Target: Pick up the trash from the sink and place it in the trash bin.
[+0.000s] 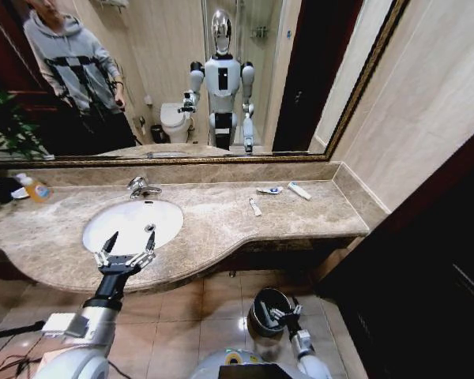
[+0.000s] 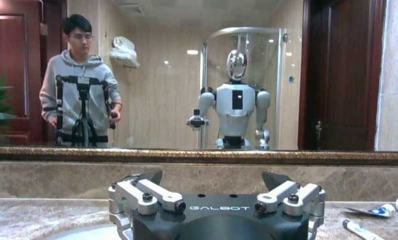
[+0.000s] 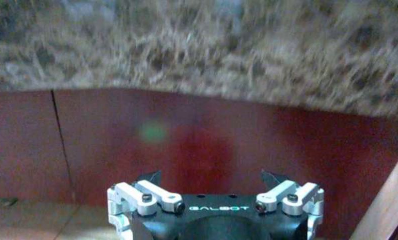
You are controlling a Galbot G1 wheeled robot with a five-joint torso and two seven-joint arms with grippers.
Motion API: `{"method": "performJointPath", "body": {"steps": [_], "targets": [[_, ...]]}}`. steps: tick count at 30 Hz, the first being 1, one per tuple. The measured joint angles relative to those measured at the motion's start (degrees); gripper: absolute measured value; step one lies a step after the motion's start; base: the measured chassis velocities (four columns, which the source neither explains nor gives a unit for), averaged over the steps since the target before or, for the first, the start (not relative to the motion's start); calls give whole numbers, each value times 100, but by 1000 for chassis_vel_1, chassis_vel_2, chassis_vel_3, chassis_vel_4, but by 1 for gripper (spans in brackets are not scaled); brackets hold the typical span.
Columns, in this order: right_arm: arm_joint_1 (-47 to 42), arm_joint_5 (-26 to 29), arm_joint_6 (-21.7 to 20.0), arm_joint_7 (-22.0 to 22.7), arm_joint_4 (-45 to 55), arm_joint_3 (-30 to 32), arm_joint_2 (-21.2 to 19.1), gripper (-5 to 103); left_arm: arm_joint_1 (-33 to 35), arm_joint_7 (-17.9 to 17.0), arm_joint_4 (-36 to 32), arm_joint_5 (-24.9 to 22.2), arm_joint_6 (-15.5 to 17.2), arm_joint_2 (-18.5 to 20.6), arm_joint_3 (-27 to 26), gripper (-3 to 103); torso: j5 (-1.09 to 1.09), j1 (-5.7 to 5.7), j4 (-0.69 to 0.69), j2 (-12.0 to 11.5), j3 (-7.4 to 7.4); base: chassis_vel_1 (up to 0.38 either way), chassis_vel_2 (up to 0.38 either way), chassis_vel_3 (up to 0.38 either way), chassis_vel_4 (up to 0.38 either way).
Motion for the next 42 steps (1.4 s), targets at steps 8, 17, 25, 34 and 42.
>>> {"method": "performJointPath", "body": {"steps": [8,17,25,34,42], "targets": [[-683,280,-40,52,1529,69,-196,99,0,0,0,0,0,0,0,100,0,0,0,0,0,0,0,0,0],[-1135,506,-221,125,2865,174,-229,100,0,0,0,0,0,0,0,100,0,0,0,0,0,0,0,0,0],[-564,740,-981,127,3606,170,-305,100,0,0,0,0,0,0,0,100,0,1,-1,0,1,0,0,0,0],[325,1123,-1559,112,3578,114,-657,100,0,0,0,0,0,0,0,100,0,1,0,0,1,0,0,0,0],[1367,1200,-1806,163,3023,-128,-985,100,0,0,0,0,0,0,0,100,0,1,0,0,1,0,0,0,0]]}}
